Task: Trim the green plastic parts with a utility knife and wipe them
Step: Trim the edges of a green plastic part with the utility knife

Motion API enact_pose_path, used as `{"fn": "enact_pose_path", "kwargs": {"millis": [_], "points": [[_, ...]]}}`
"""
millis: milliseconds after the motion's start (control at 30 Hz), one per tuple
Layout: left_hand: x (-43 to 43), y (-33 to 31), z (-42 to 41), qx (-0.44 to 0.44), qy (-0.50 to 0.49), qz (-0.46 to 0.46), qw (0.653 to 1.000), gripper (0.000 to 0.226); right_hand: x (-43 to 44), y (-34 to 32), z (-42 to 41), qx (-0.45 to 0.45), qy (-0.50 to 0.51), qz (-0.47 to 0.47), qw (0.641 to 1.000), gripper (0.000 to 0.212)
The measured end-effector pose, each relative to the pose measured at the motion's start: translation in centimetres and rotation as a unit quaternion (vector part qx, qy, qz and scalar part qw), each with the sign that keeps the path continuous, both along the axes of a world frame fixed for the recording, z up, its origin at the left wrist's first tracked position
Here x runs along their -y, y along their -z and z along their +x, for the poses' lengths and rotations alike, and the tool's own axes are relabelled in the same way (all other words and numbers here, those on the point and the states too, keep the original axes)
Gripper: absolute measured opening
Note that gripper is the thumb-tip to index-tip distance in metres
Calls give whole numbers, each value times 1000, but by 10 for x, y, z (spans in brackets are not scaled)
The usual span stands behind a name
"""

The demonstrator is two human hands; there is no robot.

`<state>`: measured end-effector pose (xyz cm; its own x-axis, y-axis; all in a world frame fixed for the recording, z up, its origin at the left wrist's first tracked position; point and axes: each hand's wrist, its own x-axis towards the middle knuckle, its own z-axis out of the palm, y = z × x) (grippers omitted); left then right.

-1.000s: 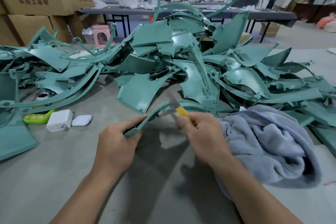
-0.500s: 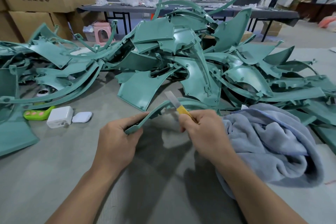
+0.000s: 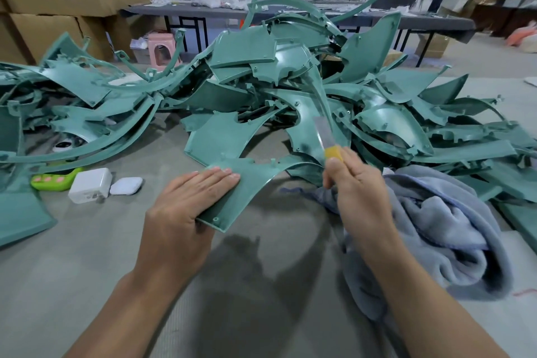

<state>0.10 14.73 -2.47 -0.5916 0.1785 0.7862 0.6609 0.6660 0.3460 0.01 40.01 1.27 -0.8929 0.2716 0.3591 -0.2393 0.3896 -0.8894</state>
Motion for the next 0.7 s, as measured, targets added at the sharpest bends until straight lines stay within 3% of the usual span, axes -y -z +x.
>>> {"fn": "enact_pose_path", "kwargs": {"millis": [100,300,433,600,700], "points": [[-2,1,1,18,-3,8,1000,50,19,0,6,62,-65,-1,996,39],[-3,2,2,77,-10,36,996,63,55,1,28,-8,-155,85,984,43],[-5,3,2,97,-9,63,993,72,56,4,32,-55,-182,150,970,27],[-9,5,3,134,-26,84,987,72,34,4,18,-10,-108,197,974,32],[-7,3,2,155,-34,89,983,67,19,6,9,84,-21,236,968,33]]}}
